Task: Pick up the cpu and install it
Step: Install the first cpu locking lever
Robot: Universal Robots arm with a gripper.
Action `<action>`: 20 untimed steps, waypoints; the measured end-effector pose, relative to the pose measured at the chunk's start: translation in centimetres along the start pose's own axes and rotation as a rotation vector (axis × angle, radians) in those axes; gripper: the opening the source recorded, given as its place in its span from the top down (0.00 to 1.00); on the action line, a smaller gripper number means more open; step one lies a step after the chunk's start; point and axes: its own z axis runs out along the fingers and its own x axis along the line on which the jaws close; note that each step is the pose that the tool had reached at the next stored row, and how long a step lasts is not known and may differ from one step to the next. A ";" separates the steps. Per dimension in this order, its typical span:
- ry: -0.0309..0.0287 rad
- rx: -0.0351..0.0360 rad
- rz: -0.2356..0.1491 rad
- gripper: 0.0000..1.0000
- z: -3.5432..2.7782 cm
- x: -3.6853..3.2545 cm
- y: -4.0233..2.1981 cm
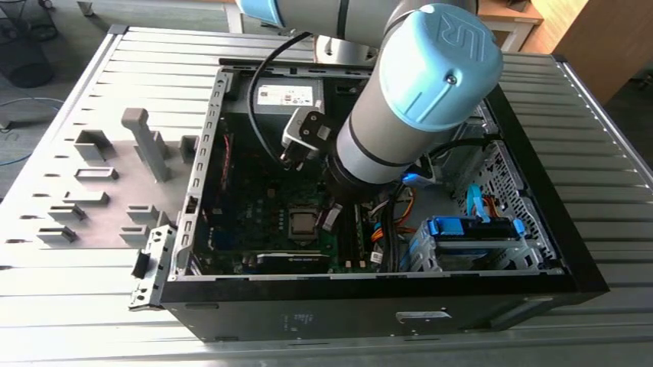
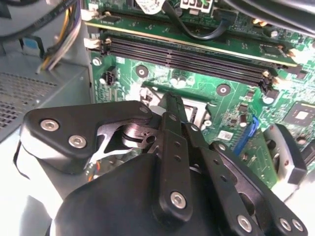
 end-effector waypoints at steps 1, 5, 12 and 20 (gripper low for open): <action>0.0045 -0.0014 -0.010 0.89 0.05 0.01 -0.02; 0.0264 -0.0051 -0.048 0.89 0.25 0.03 -0.06; 0.0609 -0.0085 -0.110 0.89 0.52 0.06 -0.13; 0.0652 -0.0090 -0.120 0.89 0.56 0.07 -0.14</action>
